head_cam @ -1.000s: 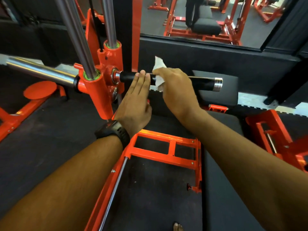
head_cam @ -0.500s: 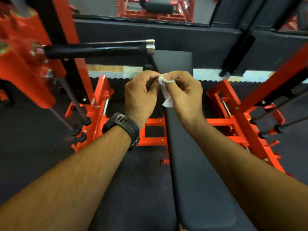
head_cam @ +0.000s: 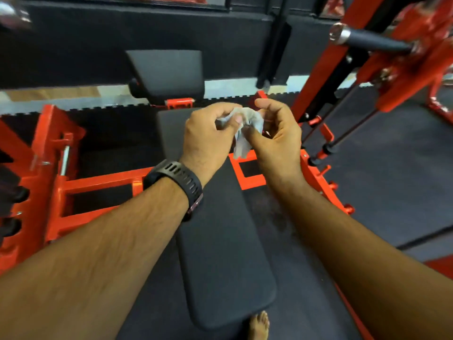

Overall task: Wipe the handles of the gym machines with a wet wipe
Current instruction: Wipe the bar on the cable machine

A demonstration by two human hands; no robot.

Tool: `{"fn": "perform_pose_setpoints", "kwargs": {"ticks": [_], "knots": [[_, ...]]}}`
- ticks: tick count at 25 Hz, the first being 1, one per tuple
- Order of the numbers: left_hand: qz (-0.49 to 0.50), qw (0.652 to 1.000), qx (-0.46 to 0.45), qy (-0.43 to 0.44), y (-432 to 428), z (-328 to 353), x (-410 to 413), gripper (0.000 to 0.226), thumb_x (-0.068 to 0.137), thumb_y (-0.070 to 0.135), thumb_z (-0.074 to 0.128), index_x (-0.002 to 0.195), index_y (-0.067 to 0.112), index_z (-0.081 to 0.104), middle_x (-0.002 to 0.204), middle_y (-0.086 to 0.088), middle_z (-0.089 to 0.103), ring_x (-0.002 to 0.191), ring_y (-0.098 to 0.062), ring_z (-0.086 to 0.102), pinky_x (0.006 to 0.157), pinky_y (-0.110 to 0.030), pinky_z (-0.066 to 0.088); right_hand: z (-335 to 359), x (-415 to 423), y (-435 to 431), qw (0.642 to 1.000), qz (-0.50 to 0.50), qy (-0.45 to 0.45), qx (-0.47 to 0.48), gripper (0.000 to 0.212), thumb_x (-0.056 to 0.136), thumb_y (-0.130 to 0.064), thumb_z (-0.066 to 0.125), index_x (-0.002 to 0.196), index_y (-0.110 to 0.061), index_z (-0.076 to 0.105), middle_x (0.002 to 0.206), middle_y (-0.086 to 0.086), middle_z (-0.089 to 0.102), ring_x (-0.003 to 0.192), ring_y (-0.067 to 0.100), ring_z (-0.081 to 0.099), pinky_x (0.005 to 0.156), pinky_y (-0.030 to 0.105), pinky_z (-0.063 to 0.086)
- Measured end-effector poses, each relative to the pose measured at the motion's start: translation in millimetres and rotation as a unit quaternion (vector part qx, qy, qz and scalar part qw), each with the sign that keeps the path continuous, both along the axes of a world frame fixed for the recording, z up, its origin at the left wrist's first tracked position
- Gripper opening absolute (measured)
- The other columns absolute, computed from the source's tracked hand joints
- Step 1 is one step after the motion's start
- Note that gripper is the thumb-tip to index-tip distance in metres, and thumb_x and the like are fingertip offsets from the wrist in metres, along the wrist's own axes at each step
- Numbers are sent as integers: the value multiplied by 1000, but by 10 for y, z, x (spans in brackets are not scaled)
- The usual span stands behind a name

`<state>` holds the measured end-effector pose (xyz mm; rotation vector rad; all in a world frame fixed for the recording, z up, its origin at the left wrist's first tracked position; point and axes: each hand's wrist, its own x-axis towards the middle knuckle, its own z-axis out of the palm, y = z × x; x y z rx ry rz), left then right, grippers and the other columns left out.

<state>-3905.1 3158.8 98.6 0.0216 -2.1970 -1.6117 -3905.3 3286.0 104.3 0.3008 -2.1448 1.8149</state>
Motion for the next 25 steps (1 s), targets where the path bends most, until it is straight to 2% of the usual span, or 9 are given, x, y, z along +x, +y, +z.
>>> {"fn": "perform_pose_setpoints", "kwargs": {"ticks": [2,5,10,12,14,17,21,23,25], "knots": [[-6,1000,-8,5,372,-93,-163,15,88,23,66,96,18,77,88,10,74,83,-4,68,80,-31,57,-125,-122,401,999,-40,-21,10,31,85,-5,73,113,-11,63,102,-3,70,90,4,67,78,20,54],[14,998,-35,42,843,-163,-300,11,91,14,67,96,16,75,88,13,69,82,1,63,74,-14,50,-309,-303,852,996,-70,-58,18,14,88,-24,71,99,-16,70,92,-1,75,86,19,71,78,45,59],[16,983,-70,171,1397,-11,-648,17,92,14,66,108,11,71,104,3,66,94,-8,63,84,-23,52,-53,-571,1307,994,-104,5,-43,15,94,-10,66,92,-18,54,69,-9,61,62,11,56,57,35,48],[23,973,-109,201,1599,106,-820,29,91,10,64,120,8,67,117,-4,65,109,-16,62,95,-30,51,113,-762,1490,990,-137,30,-37,7,92,-9,66,95,-15,64,77,-5,68,68,22,63,64,42,57],[30,967,-153,201,1763,221,-963,44,92,7,62,136,7,57,138,-10,56,130,-23,52,111,-19,37,270,-975,1646,986,-156,44,-47,11,93,-13,63,98,-13,73,81,2,73,69,24,67,67,44,59],[17,955,-210,210,1915,331,-1149,59,93,2,60,149,4,41,157,-16,35,147,-29,32,117,-9,17,437,-1200,1766,976,-182,111,-52,22,96,-12,55,109,-8,73,95,5,75,79,25,71,77,45,58],[5,943,-286,167,1994,474,-1481,68,98,4,56,156,3,21,165,-17,15,154,-29,12,115,-5,-1,516,-1623,1951,928,-255,226,150,41,97,-4,47,138,5,52,139,20,52,130,29,52,105,36,47],[9,934,-328,144,1978,511,-1630,68,100,8,54,157,3,17,166,-15,10,154,-27,7,112,-3,-4,589,-1881,1984,920,-217,225,235,44,100,-6,43,143,5,45,146,22,44,136,29,46,109,32,44],[7,924,-356,138,1970,554,-1735,64,100,7,54,156,2,22,165,-17,16,153,-27,16,114,-6,1,579,-2038,1951,918,-132,206,313,44,102,-12,42,142,7,44,146,24,43,137,30,42,114,39,38]]}}
